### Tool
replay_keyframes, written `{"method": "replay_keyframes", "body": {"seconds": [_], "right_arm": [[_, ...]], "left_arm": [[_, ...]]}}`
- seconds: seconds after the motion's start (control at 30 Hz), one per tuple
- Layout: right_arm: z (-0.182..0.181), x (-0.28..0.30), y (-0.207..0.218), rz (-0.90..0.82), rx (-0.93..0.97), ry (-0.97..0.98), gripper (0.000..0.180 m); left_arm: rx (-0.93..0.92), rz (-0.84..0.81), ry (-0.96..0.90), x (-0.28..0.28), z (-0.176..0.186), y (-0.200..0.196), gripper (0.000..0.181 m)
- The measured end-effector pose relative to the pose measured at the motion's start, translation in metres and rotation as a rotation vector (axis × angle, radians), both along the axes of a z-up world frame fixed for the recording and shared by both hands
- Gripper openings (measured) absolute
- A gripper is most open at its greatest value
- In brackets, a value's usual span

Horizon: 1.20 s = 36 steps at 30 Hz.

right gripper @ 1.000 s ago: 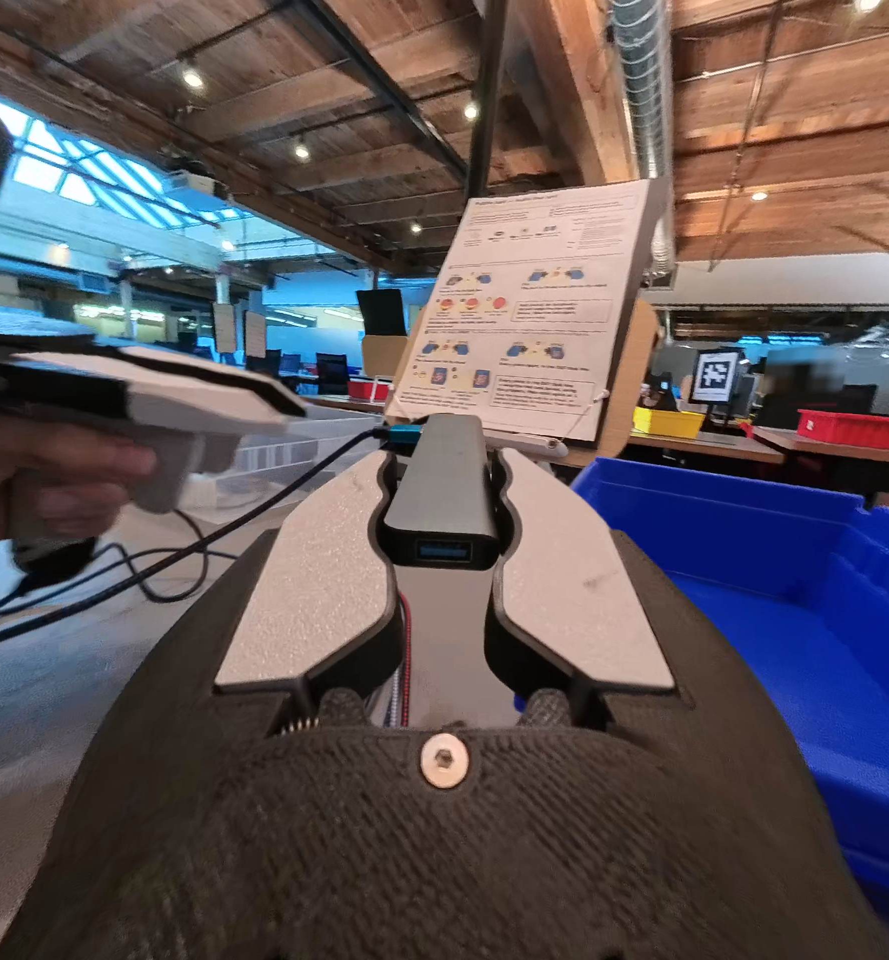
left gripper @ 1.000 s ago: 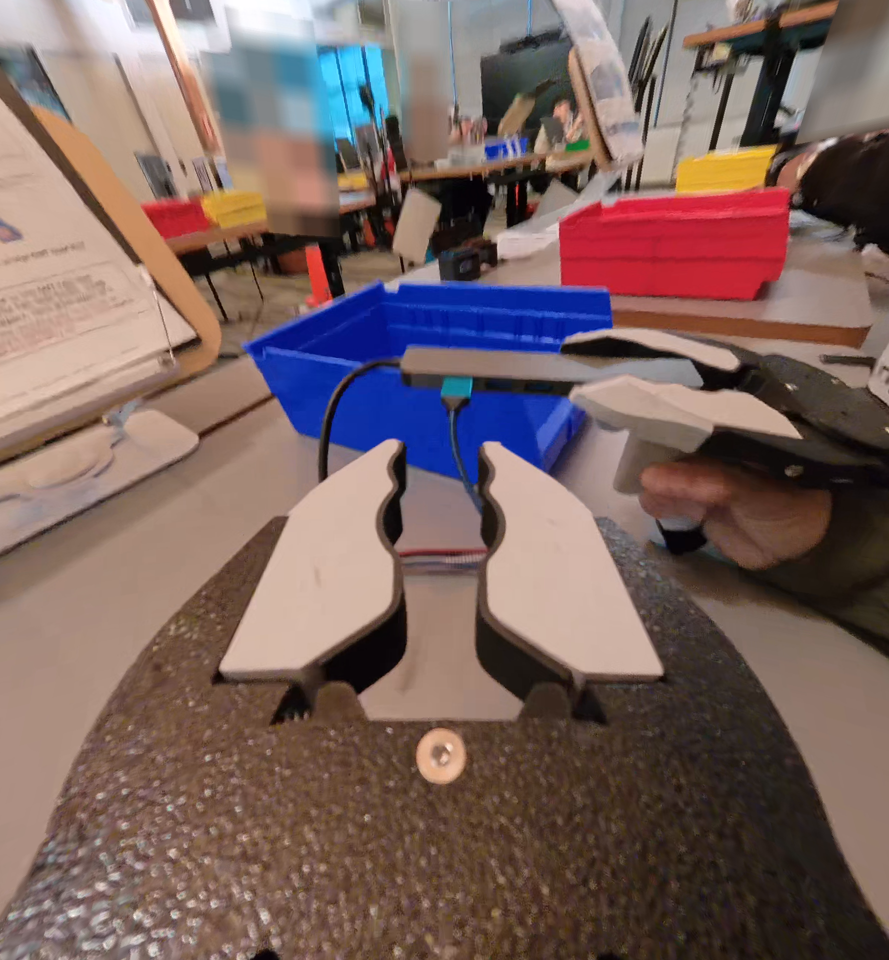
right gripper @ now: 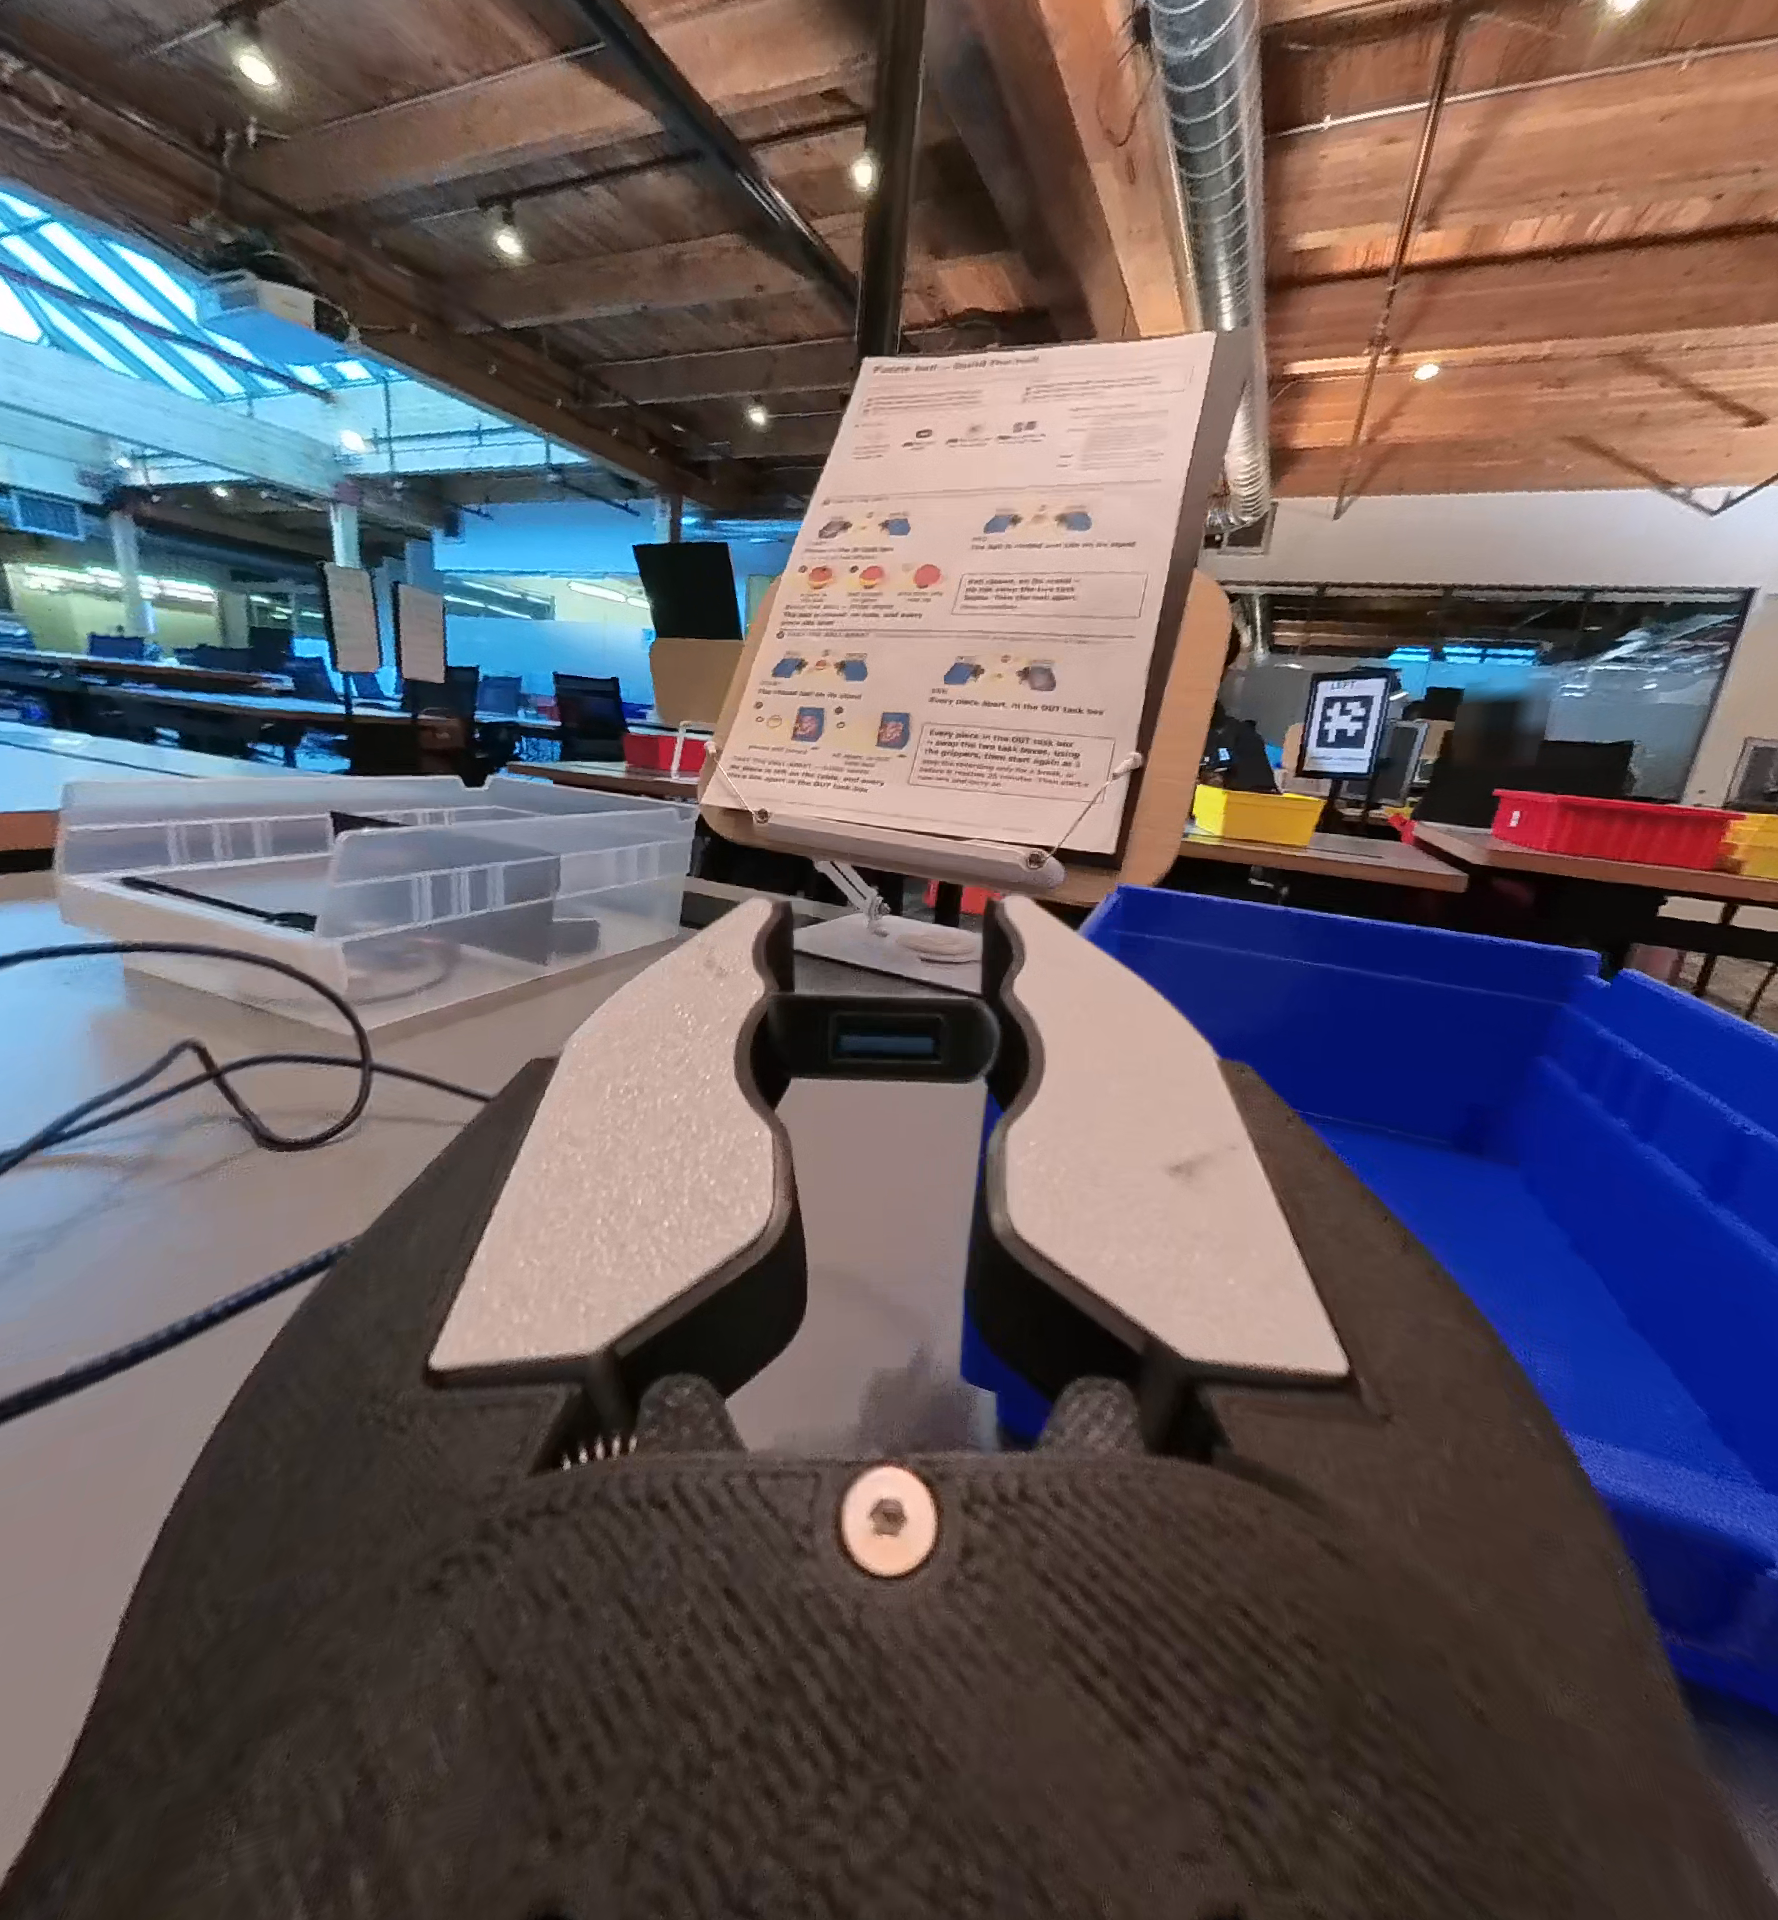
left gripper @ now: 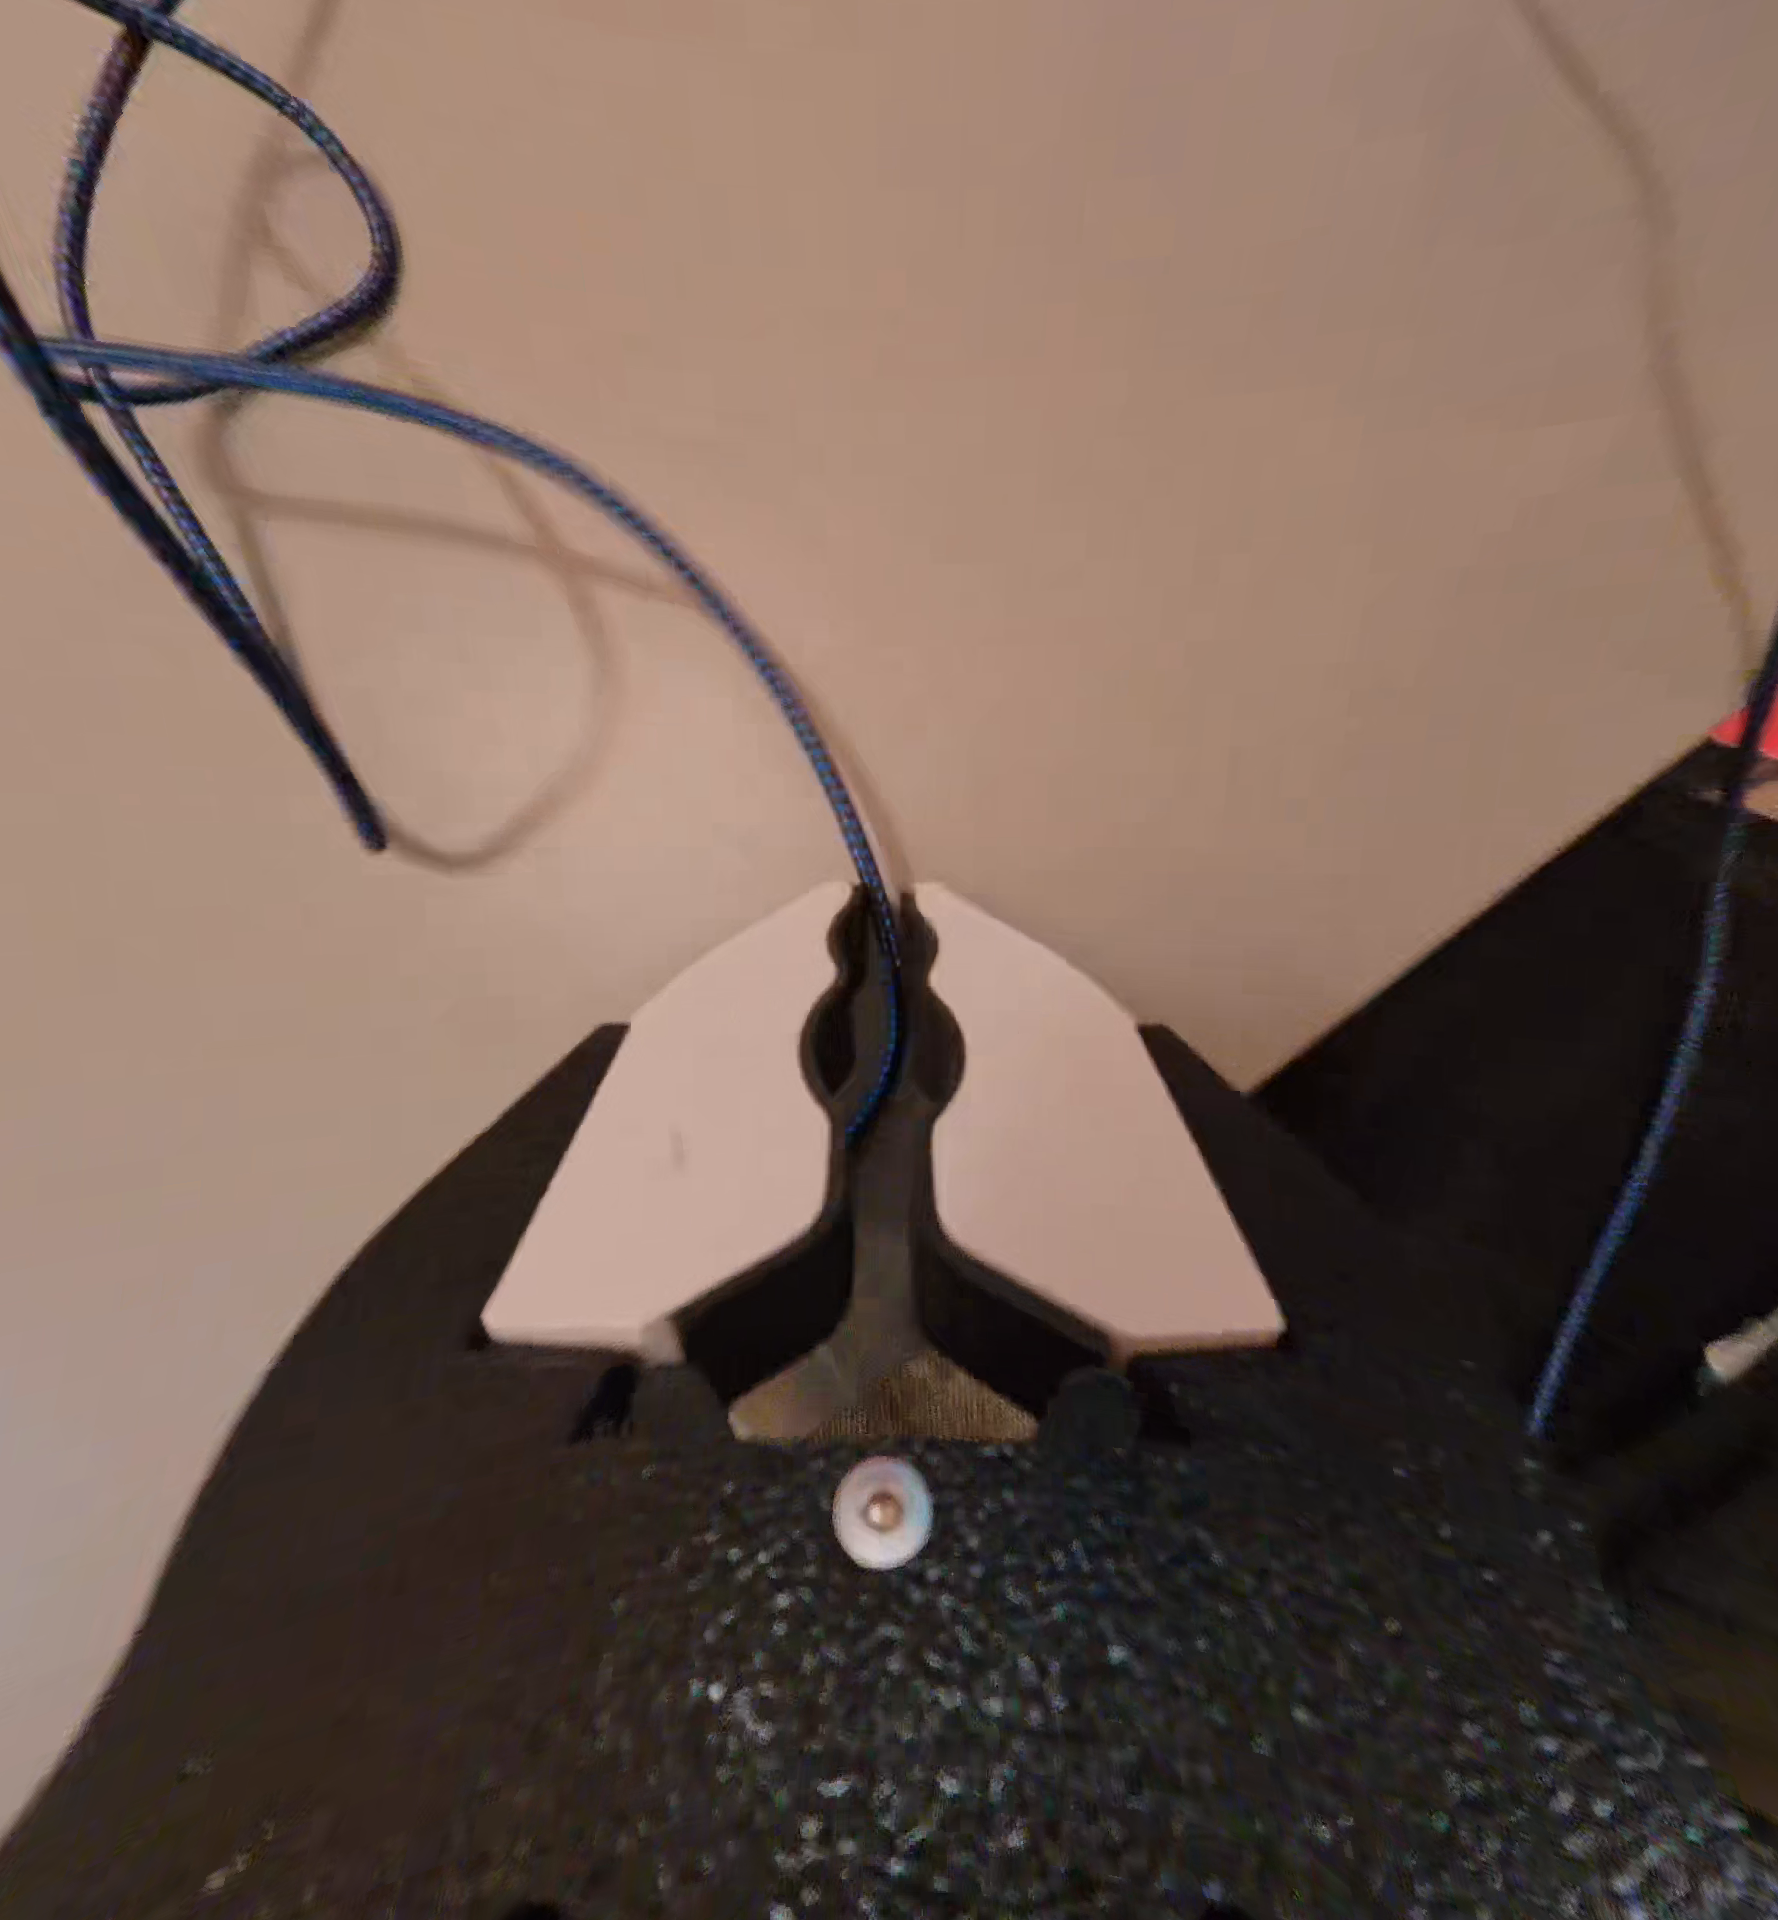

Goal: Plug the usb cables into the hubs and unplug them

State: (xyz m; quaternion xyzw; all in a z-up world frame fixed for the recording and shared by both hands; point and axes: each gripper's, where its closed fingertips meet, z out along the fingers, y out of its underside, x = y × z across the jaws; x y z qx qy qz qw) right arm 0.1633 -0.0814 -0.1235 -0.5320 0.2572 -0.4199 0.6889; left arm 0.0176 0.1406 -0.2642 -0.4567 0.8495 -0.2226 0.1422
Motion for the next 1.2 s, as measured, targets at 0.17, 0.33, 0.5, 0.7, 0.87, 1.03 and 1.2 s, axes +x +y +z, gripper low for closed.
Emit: {"method": "replay_keyframes", "body": {"seconds": [0.17,0.33,0.5,0.7,0.87,1.03,1.2], "right_arm": [[0.000,-0.001,0.002,-0.002,-0.010,-0.006,0.035],[0.001,-0.001,-0.001,-0.002,0.006,-0.006,0.035],[0.001,-0.002,0.000,0.006,0.006,-0.012,0.035],[0.002,-0.004,0.001,0.023,0.016,-0.018,0.035],[0.004,-0.004,-0.003,0.034,0.060,-0.013,0.035],[0.005,-0.005,0.000,0.067,0.074,-0.014,0.035],[0.005,-0.011,0.012,0.120,0.041,-0.037,0.035]], "left_arm": [[0.071,-0.055,-0.111,0.040,0.005,0.003,0.001],[0.090,-0.059,-0.400,0.107,0.090,-0.008,0.001],[0.151,0.072,-0.753,0.191,0.192,0.010,0.001],[0.222,-0.121,-0.417,0.204,0.111,0.011,0.008],[-0.001,-0.018,-0.327,0.188,0.105,0.017,0.045],[-0.482,-0.176,-0.297,0.140,0.144,-0.083,0.049],[-0.314,-0.311,-0.180,0.128,0.084,-0.154,0.045]]}}
